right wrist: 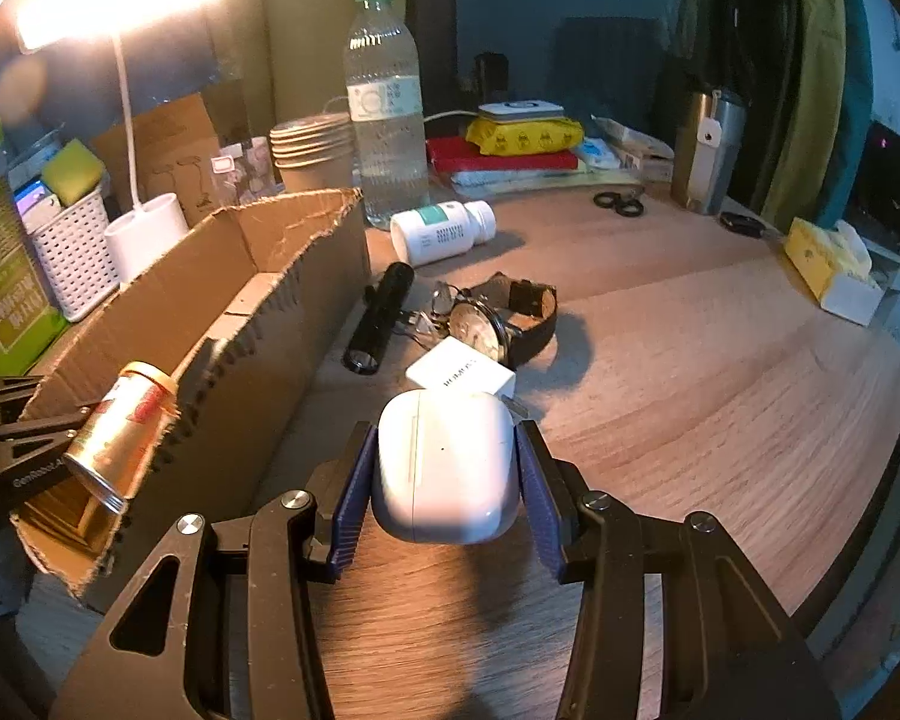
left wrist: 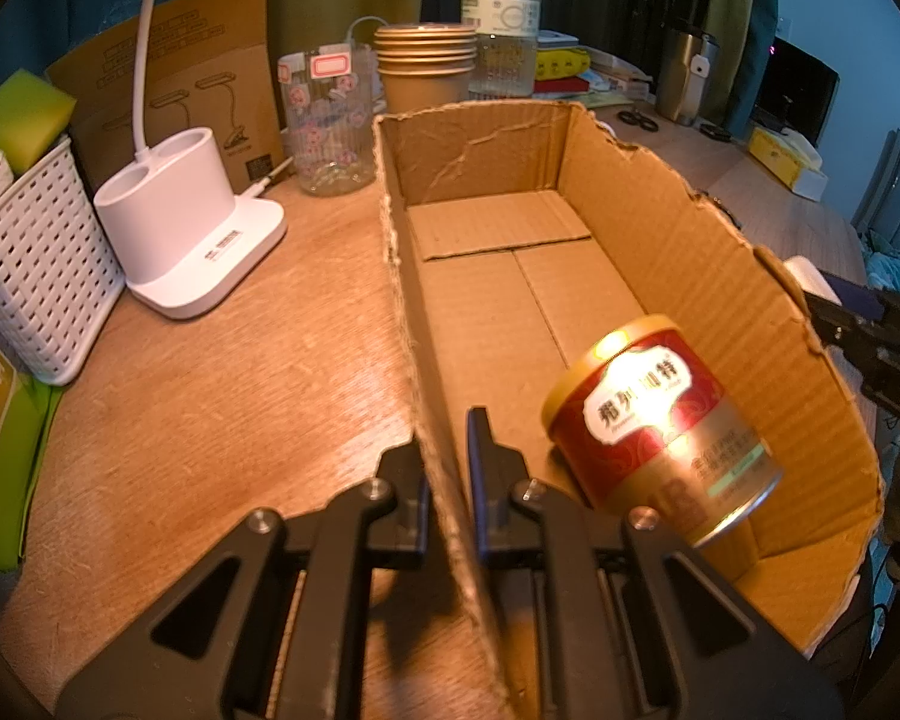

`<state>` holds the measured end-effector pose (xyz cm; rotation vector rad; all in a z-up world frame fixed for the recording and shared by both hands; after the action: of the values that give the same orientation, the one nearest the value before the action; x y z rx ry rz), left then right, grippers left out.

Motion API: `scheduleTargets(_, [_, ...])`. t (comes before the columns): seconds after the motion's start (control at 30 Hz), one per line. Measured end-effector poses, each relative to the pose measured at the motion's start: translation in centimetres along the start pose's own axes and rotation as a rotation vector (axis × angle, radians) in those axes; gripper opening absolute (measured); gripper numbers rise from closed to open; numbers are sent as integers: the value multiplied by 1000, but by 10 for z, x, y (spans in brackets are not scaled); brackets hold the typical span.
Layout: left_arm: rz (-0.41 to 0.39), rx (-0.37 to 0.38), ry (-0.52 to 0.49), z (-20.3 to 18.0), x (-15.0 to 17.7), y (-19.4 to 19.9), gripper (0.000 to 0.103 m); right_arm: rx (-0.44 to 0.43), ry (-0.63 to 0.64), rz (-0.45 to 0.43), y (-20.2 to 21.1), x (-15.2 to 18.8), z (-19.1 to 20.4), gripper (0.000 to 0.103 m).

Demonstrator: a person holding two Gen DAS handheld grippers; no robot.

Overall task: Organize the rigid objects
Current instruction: 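Carry the earbud case into the box beside the tin and release it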

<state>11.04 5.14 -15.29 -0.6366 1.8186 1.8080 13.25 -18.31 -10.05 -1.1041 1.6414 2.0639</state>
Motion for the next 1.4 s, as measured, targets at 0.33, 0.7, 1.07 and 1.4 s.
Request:
scheduleTargets(0.33, [0,0,0,0,0,1,10,-26,22,-48,20,-10,14,49])
scheduleTargets(0.7, [0,0,0,0,0,1,10,-72,77,-121,49,-27,44,49])
scheduleTargets(1.07, [0,-1,0,0,0,1,10,-110,140,-150,55,-35,75,49])
scheduleTargets(1.4, [0,-1,0,0,0,0,10,-138,184,-114,39,-26,98,49])
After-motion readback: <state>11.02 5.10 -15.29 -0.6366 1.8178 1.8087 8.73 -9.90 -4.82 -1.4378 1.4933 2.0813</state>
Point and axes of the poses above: each gripper's, at about its wrist camera, not at the fingertips, and y roughly against the way its jaws point, z to its left, x to its underside, the point moved 3 cm from there along -y, roughly the way its jaws point, and after that the axes turned 3 degrees about -y, right-handed, at the moved point
